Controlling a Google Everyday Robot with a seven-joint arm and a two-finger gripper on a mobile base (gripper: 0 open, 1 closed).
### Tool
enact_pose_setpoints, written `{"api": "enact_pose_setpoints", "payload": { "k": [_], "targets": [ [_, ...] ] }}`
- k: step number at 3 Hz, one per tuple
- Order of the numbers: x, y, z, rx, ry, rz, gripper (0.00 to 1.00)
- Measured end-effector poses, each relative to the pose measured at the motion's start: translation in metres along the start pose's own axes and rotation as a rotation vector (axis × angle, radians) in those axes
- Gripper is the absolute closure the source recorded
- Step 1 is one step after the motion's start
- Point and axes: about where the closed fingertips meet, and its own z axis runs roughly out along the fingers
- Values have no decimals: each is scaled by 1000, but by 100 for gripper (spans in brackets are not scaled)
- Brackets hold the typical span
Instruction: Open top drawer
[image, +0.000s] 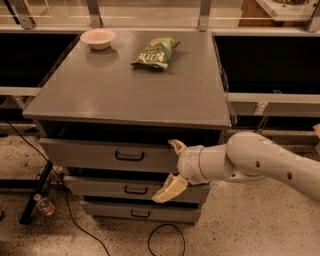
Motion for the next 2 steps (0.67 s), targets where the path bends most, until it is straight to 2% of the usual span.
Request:
{"api": "enact_pose_setpoints", "payload": {
  "k": [1,2],
  "targets": [
    [0,0,0,7,1,-1,0],
    [1,0,2,29,58,-10,0]
  ]
}}
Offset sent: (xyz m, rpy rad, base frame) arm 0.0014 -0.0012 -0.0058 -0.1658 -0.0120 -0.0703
